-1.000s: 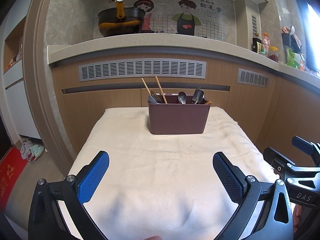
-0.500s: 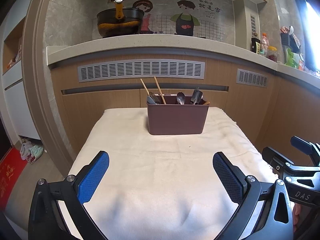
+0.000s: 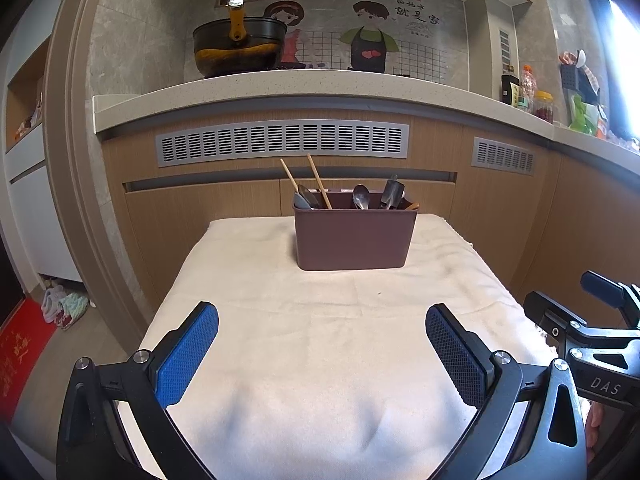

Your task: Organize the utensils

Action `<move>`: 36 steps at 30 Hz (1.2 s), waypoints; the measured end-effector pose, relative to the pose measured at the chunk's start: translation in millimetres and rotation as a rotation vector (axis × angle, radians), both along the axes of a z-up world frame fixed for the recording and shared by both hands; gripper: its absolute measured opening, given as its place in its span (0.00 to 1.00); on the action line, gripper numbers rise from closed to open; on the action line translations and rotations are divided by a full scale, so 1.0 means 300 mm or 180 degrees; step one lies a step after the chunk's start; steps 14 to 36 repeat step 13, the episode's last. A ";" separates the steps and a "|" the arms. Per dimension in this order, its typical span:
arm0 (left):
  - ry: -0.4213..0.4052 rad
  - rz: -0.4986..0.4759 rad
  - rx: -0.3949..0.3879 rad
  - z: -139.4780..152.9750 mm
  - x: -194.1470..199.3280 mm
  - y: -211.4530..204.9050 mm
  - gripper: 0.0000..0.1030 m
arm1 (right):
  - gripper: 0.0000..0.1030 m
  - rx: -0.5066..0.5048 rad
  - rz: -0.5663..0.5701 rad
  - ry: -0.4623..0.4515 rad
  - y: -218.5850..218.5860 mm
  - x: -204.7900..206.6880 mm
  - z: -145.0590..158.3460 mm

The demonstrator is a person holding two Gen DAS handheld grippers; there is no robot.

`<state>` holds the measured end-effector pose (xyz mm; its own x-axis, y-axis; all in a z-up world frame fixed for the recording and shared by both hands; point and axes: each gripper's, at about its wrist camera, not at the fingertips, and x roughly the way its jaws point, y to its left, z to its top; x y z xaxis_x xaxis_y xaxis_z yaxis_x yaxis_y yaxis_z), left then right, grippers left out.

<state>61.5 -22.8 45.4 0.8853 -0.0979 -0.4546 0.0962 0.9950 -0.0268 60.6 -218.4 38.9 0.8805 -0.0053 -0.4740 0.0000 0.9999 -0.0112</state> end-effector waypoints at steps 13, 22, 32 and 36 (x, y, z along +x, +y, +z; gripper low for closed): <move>-0.0007 -0.0003 0.0000 0.001 -0.001 0.000 1.00 | 1.00 -0.0006 -0.0006 -0.0003 0.002 0.000 0.000; -0.0007 -0.0003 0.0000 0.001 -0.001 0.000 1.00 | 1.00 -0.0006 -0.0006 -0.0003 0.002 0.000 0.000; -0.0007 -0.0003 0.0000 0.001 -0.001 0.000 1.00 | 1.00 -0.0006 -0.0006 -0.0003 0.002 0.000 0.000; -0.0007 -0.0003 0.0000 0.001 -0.001 0.000 1.00 | 1.00 -0.0006 -0.0006 -0.0003 0.002 0.000 0.000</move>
